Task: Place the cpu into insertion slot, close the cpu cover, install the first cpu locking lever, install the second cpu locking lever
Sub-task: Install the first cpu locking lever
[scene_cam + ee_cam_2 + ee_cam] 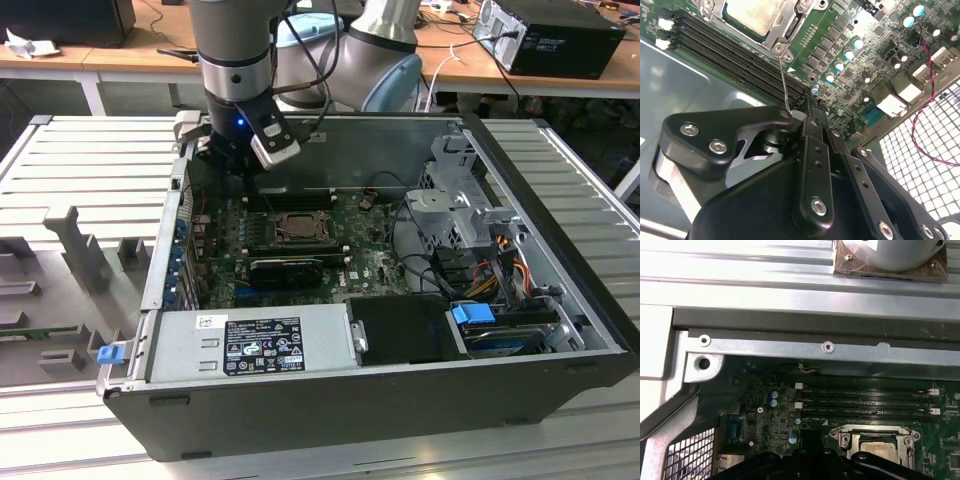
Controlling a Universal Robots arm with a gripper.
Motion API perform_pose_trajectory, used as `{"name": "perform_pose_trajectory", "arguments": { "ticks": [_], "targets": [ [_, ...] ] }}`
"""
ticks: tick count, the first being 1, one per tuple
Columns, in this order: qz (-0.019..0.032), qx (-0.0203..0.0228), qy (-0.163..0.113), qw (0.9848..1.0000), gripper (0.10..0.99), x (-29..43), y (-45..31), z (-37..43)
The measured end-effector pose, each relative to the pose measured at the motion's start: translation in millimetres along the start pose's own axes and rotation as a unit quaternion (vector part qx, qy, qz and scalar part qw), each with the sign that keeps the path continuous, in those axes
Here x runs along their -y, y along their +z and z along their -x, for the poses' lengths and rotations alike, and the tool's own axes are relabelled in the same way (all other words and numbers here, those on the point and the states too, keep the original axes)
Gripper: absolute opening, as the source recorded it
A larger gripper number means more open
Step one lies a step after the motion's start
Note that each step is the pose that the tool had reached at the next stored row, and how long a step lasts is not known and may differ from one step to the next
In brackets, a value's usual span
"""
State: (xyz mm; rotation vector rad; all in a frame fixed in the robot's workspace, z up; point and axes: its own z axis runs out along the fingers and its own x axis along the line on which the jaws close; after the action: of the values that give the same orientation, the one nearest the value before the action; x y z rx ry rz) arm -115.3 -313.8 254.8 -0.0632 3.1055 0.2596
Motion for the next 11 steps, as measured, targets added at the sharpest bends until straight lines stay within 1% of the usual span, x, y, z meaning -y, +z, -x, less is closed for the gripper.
{"name": "perform_pose_trajectory", "arguments": {
  "ticks": [3, 11],
  "targets": [
    [0.0, 0.0, 0.0, 1.0, 0.106, -0.2, 0.0, 0.5],
    [0.0, -0.0001, 0.0, 1.0, 0.106, -0.1, 0.1, 4.9]
  ]
}}
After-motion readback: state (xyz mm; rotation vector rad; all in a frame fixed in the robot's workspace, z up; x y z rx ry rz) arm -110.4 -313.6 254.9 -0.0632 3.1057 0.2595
